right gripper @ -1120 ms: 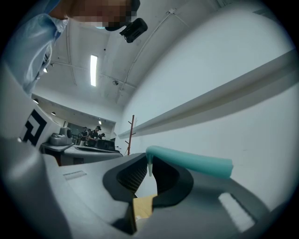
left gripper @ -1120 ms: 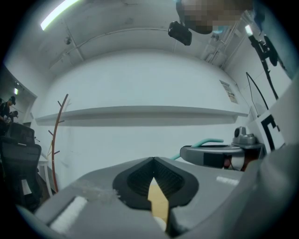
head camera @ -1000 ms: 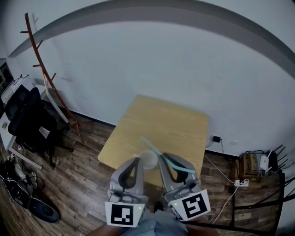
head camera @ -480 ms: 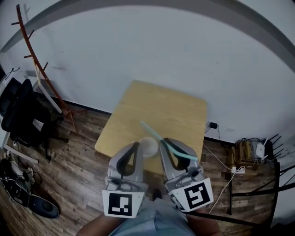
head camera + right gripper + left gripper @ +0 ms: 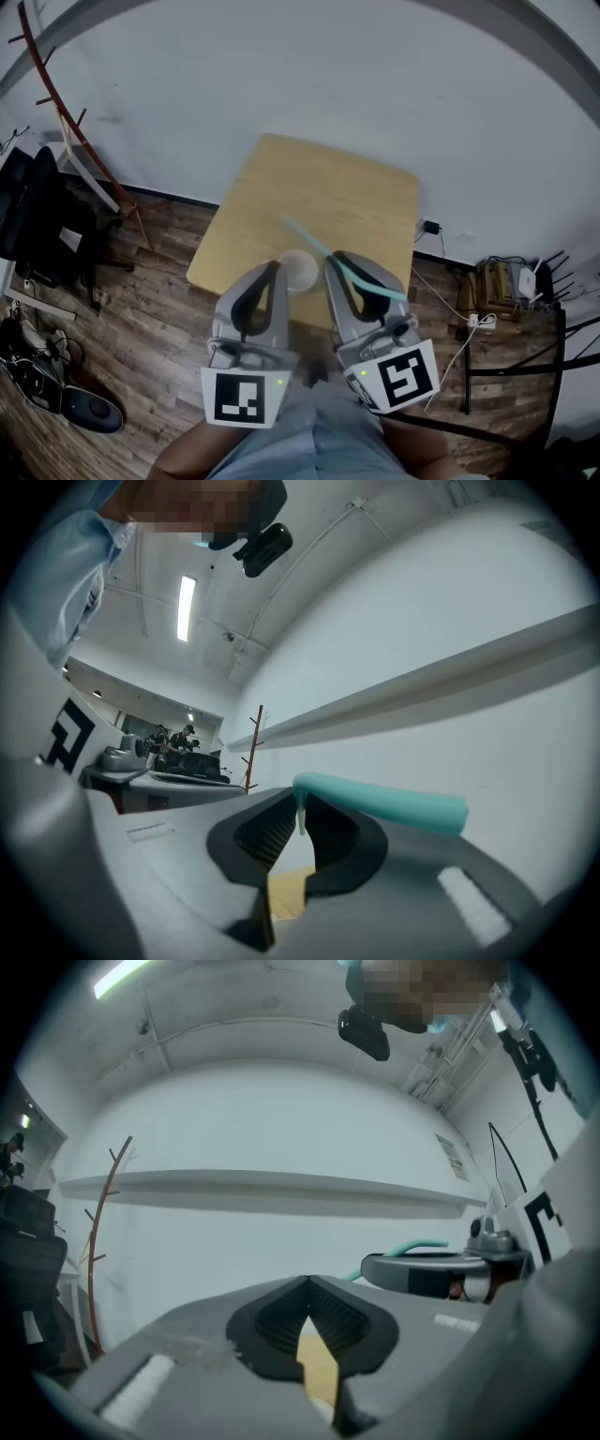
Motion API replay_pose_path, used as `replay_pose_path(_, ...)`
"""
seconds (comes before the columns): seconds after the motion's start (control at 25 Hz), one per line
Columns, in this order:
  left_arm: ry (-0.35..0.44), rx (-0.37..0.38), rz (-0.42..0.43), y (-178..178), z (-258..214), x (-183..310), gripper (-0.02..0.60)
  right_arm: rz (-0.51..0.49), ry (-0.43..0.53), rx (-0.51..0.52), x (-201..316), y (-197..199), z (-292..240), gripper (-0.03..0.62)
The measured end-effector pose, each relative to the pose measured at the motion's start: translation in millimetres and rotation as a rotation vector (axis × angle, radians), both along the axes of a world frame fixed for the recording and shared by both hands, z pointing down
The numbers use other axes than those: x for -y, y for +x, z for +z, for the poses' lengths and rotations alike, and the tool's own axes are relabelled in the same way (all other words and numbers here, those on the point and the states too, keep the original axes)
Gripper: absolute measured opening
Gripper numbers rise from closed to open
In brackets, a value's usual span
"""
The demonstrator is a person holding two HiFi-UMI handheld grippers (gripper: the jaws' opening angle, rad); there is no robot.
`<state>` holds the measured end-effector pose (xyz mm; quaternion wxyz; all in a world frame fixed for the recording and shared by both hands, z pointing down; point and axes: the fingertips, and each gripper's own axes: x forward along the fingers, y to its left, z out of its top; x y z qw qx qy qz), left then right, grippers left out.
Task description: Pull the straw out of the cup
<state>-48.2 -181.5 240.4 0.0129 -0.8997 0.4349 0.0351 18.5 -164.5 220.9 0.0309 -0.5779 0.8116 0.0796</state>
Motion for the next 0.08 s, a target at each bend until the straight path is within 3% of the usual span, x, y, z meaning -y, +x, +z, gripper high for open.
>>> replay_pose_path(0.08, 0.001, 0.001, 0.000, 0.7, 0.9, 0.1, 0.020, -0.002, -0.002, 0.007, 0.2, 0.6, 0.9, 0.037)
